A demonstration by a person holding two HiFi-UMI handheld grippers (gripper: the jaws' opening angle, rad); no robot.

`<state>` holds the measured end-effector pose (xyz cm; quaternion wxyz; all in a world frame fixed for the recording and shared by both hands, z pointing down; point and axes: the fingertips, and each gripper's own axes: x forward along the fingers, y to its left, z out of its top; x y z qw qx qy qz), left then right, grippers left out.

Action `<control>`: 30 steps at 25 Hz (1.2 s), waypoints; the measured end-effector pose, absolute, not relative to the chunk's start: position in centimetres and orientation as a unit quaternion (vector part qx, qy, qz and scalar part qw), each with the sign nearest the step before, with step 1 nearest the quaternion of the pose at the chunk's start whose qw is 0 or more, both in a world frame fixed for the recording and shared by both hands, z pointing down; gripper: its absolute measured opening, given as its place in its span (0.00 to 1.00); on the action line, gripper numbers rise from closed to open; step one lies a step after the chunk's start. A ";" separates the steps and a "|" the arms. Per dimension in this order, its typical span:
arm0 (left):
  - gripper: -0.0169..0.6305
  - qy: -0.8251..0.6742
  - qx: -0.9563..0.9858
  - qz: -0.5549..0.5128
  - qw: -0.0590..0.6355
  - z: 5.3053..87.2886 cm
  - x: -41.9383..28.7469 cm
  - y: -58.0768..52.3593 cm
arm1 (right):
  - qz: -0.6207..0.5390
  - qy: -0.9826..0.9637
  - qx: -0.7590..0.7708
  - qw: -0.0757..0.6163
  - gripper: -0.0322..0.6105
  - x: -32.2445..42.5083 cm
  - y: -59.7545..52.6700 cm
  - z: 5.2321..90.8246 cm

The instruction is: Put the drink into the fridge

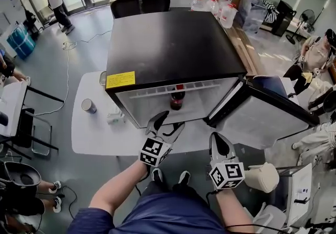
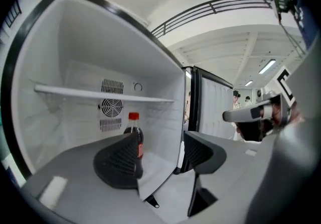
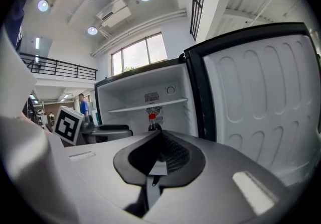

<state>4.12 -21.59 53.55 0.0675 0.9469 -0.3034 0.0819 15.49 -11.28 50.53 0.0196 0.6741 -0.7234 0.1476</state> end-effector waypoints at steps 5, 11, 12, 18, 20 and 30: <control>0.16 -0.313 0.948 0.053 0.027 49.2 2.7 -19.8 | 0.131 -0.741 0.659 0.007 0.06 14.6 -12.9 49.1; 0.10 -0.323 0.945 0.026 0.037 46.6 1.3 -18.3 | 0.118 -0.760 0.639 -0.002 0.06 13.2 -14.3 47.5; 0.09 -0.327 0.944 0.022 0.038 46.3 1.0 -18.3 | 0.116 -0.764 0.635 -0.004 0.06 13.0 -14.6 47.3; 0.03 -0.359 0.933 0.010 0.039 44.8 -1.0 -18.5 | 0.096 -0.782 0.616 -0.023 0.06 11.7 -15.5 45.3; 0.03 -0.367 0.929 0.008 0.037 44.5 -1.7 -18.6 | 0.088 -0.788 0.609 -0.031 0.06 11.3 -15.9 44.7; 0.03 -0.383 0.922 0.010 0.054 44.9 -3.2 -19.4 | 0.068 -0.805 0.588 -0.026 0.06 9.6 -16.6 43.7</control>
